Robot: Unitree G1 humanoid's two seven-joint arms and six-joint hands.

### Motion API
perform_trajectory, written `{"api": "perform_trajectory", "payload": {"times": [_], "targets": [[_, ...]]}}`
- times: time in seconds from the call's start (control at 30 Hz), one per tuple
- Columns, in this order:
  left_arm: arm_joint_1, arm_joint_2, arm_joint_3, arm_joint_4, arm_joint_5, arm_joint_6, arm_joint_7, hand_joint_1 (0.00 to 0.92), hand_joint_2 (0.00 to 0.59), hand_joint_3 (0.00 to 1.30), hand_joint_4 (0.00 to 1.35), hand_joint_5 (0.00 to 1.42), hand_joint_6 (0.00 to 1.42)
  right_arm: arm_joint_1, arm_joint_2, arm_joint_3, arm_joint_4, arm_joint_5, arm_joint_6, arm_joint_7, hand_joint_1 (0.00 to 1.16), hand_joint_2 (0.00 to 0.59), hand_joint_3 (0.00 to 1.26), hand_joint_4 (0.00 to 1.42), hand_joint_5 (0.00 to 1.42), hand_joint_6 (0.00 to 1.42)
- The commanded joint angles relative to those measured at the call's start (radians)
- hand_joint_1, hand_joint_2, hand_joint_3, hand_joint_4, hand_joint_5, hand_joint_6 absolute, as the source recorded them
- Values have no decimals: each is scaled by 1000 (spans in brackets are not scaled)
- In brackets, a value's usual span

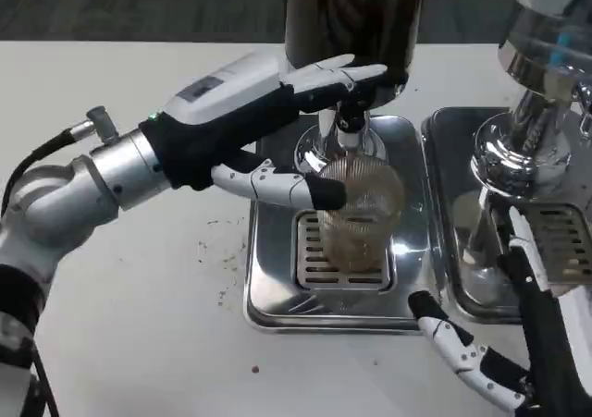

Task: Grasp the cup under the faucet to collect the drink, then remove the cup.

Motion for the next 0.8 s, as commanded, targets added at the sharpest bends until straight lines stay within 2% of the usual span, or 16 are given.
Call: {"api": "perform_trajectory", "payload": {"times": [0.03,0.5,0.8], "targets": [[1,10,-32,9,51,3,-11,0,54,116,4,8,0,-33,-15,-16,-1,32,15,55,641,218,0,0,24,116],[-3,16,-48,9,80,-2,27,0,54,119,9,8,0,-122,-22,-26,50,72,49,145,696,209,0,0,0,80],[-5,24,-61,5,103,-8,57,0,56,124,13,8,0,-181,-23,-27,102,97,58,176,702,209,0,0,0,73]]}}
